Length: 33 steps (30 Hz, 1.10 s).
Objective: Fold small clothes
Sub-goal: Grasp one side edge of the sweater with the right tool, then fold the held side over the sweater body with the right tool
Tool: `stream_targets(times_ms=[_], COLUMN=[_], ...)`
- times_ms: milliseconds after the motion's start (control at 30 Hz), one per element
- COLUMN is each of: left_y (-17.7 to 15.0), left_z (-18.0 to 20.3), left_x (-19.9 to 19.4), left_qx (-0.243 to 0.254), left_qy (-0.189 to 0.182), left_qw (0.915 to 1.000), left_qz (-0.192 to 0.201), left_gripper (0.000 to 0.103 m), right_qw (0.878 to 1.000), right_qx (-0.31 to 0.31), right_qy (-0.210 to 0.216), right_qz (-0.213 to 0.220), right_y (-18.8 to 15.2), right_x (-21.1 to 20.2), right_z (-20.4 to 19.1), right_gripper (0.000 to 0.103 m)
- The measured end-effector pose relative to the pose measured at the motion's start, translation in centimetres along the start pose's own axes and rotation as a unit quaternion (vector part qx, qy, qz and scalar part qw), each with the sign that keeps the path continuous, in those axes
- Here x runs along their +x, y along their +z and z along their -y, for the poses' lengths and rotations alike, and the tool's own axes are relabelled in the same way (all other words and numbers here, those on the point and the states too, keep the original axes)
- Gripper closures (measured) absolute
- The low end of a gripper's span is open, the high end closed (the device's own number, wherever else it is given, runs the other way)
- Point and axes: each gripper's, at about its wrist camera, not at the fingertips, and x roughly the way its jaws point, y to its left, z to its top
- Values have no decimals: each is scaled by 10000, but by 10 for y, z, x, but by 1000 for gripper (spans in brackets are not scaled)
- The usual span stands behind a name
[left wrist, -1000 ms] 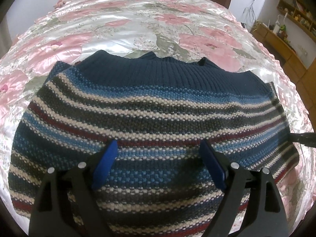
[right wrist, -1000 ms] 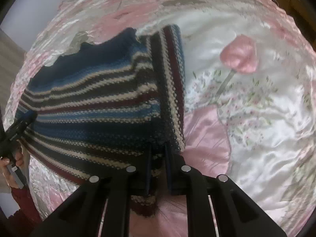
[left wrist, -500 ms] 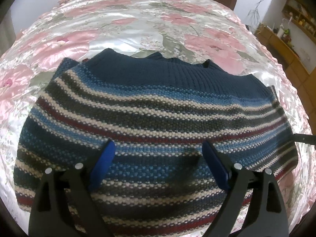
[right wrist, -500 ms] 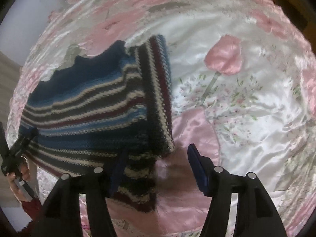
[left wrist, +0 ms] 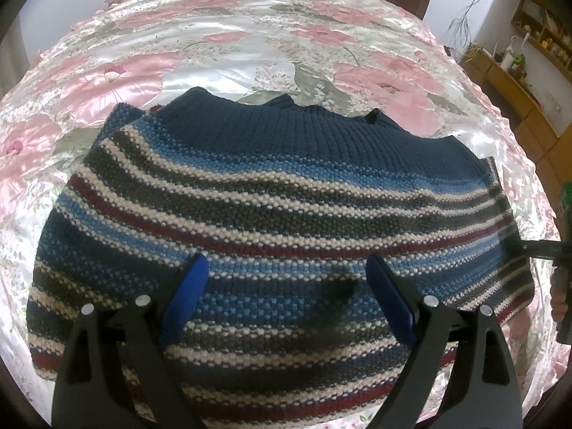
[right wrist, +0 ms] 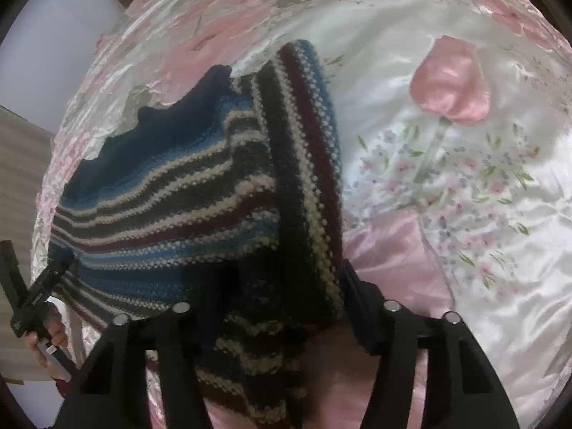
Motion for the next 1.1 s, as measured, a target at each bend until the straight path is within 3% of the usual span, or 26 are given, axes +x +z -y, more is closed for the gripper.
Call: stream_targets(times_ms=[133, 267, 567, 767, 1100], left_y=[0, 0, 2, 7, 18], left_z=[0, -1, -6, -17, -62], left_x=[0, 0, -6, -19, -35], left_qx=[17, 6, -64, 17, -547], left_qy=[-41, -74, -186, 146, 75], left_qw=[10000, 10000, 9998, 9996, 9977], left_qz=[-7, -18, 12, 228, 394], left_gripper=[14, 14, 14, 13, 13], right_qw=[9999, 9999, 9999, 9986, 9935], right_qx=[75, 104, -66, -502, -1134], right_qy=[72, -3, -111, -163, -23], right_qz=[18, 92, 88, -3, -11], right_y=[2, 0, 10, 19, 23], right_x=[0, -8, -37, -40, -42], right_z=[-5, -11, -53, -109, -179], right_gripper=[64, 70, 72, 72, 72])
